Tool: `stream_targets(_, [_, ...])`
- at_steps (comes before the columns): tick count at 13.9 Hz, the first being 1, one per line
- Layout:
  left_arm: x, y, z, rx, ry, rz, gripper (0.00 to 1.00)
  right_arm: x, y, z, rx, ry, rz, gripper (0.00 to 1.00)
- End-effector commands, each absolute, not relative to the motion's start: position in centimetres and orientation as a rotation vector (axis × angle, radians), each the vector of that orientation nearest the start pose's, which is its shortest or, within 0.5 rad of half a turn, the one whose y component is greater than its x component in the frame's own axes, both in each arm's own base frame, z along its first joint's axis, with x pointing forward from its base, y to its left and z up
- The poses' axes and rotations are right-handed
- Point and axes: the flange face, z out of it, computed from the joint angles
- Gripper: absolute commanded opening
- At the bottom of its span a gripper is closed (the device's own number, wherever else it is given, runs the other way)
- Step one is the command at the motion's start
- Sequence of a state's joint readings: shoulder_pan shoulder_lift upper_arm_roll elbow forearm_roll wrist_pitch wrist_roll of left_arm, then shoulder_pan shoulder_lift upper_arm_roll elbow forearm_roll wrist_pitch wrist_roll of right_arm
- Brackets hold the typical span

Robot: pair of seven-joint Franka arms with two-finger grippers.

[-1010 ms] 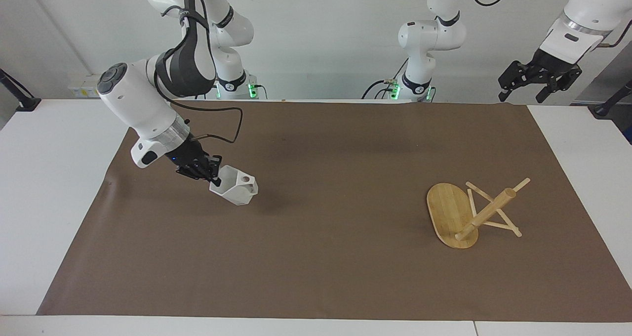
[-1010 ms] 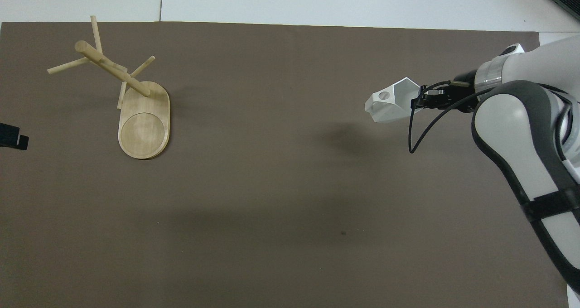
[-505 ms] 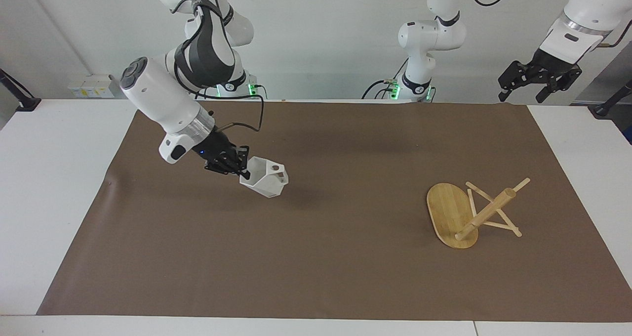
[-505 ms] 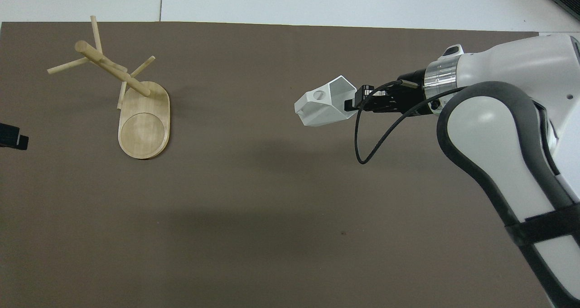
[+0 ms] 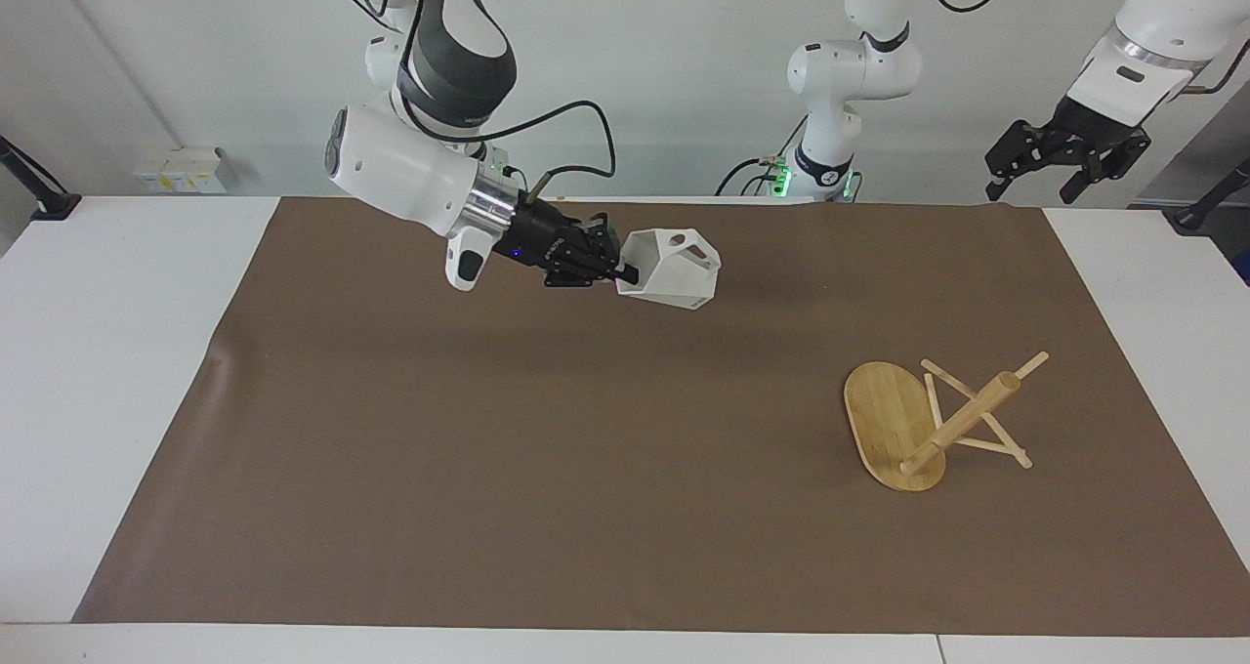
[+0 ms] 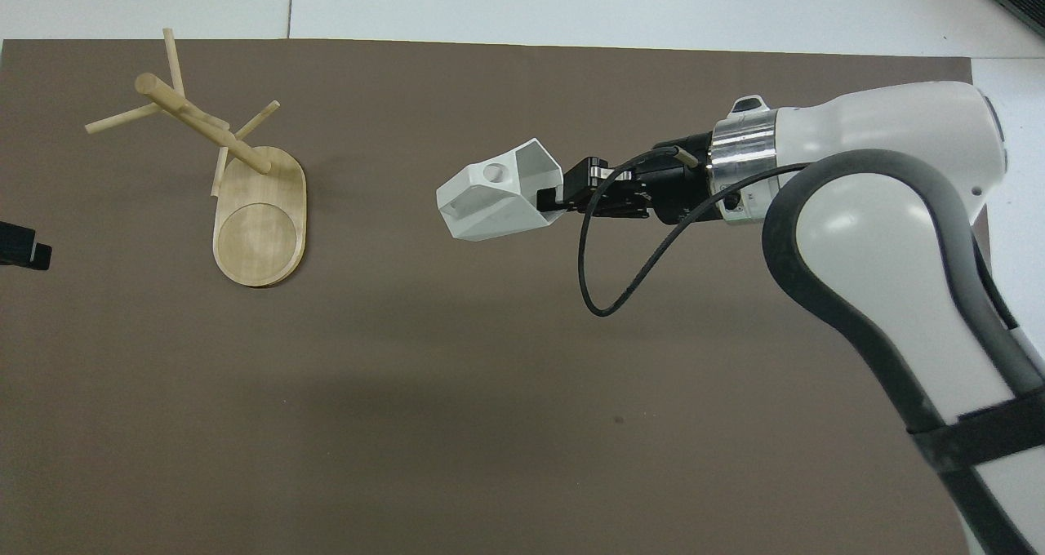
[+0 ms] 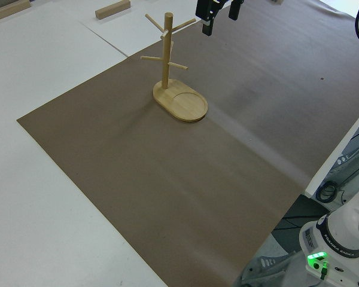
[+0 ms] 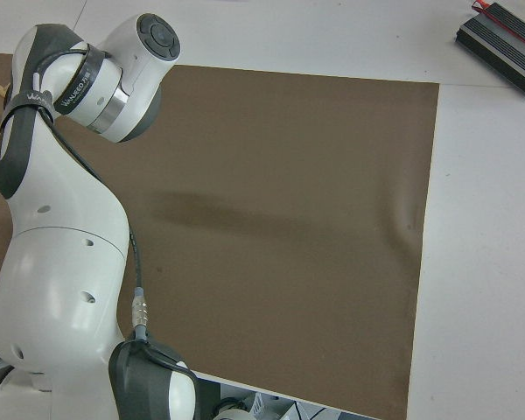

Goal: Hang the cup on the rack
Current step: 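Lift the cup and carry it toward the wooden mug tree, then carry the cup to the tree while the left gripper reaches it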

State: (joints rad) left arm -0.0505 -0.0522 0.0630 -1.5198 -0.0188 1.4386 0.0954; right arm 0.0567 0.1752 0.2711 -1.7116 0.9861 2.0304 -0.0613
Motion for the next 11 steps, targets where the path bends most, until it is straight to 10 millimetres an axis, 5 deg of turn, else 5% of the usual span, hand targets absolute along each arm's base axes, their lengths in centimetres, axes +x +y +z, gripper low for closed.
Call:
stream_targets(1, [51.9,-0.3,66.6,-3.147,0.107,0.044,1.00,58.1,26.3,53.5,-2.123,0.013,-0.038,0.00])
stream_targets(11, [53.0,-6.5,66.5,-3.226,-0.973,0.103,1.00,56.4,31.6,54.0,-2.075,0.102,-0.064,0.00])
